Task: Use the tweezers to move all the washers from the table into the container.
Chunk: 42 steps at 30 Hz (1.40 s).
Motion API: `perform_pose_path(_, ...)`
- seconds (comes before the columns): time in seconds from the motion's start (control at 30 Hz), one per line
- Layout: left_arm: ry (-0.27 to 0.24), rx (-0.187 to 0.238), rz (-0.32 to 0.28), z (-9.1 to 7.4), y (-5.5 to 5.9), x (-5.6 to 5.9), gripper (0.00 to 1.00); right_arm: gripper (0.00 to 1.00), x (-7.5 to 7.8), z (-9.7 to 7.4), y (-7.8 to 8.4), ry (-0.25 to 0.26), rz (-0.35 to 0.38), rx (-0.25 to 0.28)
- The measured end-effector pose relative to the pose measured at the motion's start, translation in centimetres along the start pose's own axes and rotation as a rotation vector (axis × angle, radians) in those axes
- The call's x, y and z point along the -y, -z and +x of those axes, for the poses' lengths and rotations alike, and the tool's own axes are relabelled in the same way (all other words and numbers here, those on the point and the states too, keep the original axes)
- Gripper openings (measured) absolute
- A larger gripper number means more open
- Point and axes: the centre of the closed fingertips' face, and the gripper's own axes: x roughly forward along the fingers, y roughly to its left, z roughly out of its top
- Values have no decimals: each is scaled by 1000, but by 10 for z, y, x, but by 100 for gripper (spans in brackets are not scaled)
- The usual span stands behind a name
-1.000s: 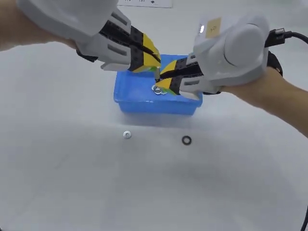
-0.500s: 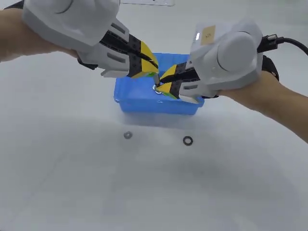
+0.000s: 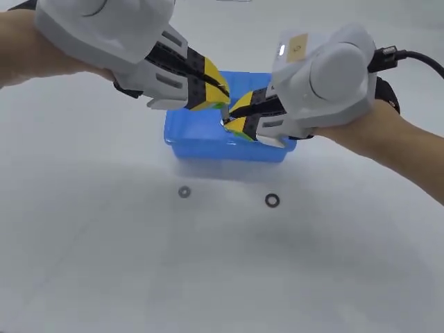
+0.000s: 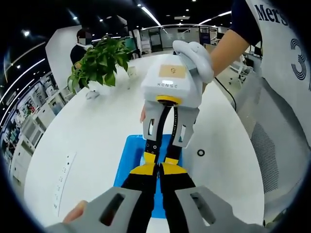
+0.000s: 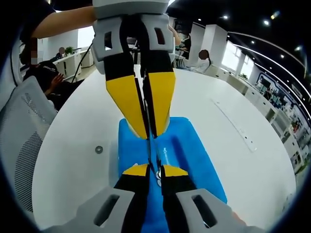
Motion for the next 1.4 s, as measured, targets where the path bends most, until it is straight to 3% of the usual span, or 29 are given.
perform_pose_path(0.4,5,-10,-5,1,7,1,6,15,0,4,-9,-10,1,40)
perform_pose_path(0.73,3,0,-14,0,8,-1,6,12,-5,13,-16,-56,2,76)
perform_pose_path(0.93,-3,-10,-11,-3,8,-2,6,10,-4,14,-16,-51,-7,69)
perform_pose_path(1.13,-20,-3,6,-17,-5,0,6,10,-3,4,-32,-28,-23,96)
perform_pose_path(1.4,-56,-17,58,-59,-20,12,6,10,-16,-12,-71,2,-72,155)
